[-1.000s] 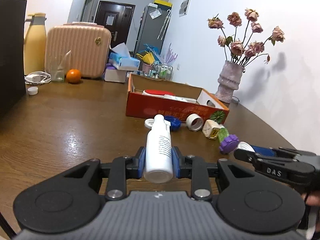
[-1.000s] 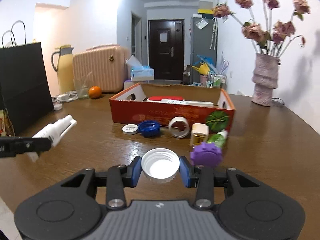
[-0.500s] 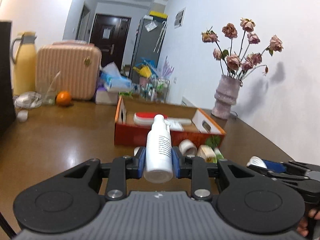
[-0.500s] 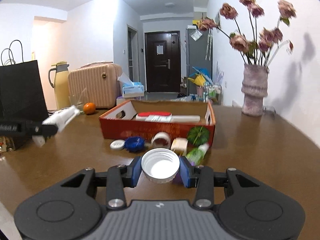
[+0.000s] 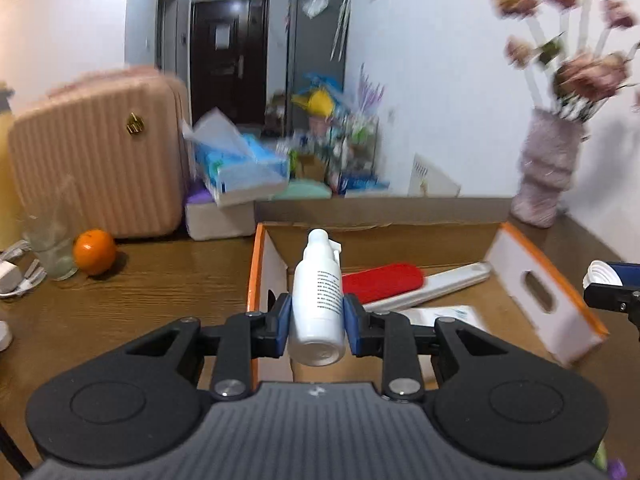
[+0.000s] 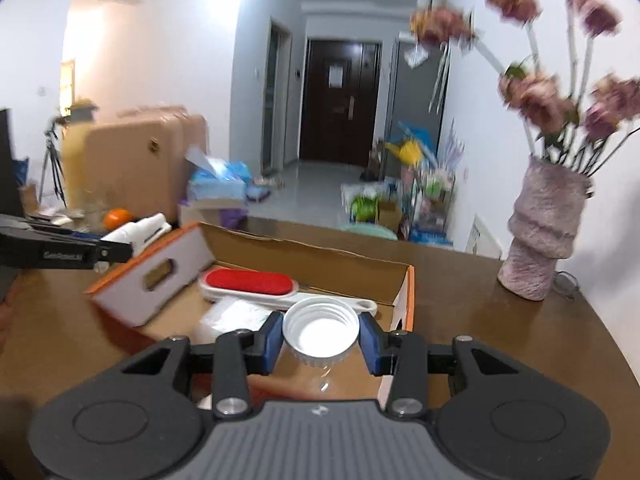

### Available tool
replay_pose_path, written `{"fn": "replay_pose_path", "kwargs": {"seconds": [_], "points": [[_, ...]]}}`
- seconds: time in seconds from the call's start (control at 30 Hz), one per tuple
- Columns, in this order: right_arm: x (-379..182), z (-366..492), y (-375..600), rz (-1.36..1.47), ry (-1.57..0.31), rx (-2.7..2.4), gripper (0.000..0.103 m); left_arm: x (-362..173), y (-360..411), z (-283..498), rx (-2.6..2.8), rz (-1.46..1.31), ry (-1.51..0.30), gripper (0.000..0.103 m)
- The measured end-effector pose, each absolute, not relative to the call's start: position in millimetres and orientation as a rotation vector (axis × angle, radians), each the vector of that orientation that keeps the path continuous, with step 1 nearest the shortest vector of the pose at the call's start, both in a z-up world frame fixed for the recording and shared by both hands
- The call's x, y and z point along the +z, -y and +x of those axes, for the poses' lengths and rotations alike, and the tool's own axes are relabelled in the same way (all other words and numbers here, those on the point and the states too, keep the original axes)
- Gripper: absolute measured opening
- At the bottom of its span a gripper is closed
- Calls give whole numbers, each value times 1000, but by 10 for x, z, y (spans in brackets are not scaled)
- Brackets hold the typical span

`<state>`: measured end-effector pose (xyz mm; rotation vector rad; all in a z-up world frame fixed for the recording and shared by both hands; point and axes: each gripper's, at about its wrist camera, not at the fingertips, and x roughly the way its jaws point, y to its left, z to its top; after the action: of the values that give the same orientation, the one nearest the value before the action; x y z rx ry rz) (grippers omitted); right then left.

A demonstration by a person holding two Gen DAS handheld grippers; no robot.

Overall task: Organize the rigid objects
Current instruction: 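Lower both held items into the box and open both grippers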

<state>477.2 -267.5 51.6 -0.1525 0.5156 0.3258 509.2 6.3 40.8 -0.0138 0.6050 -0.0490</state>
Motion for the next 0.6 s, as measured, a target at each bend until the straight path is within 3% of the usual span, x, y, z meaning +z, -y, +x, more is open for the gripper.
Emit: {"fn": "replay_pose_path", "kwargs": {"seconds": [0.2,0.47,0.6], "points": [[143,5743,2415,-301,-667,281,40,132,-86,5675,-23,23,-705,28],[-206,6198,2185,-396,-775,256,40,-51,-54,5832,-54,91,-704,31],[-182,6208,2180,-406,-760,266,51,-29,-20,5816,-77,96,-695,36]]}}
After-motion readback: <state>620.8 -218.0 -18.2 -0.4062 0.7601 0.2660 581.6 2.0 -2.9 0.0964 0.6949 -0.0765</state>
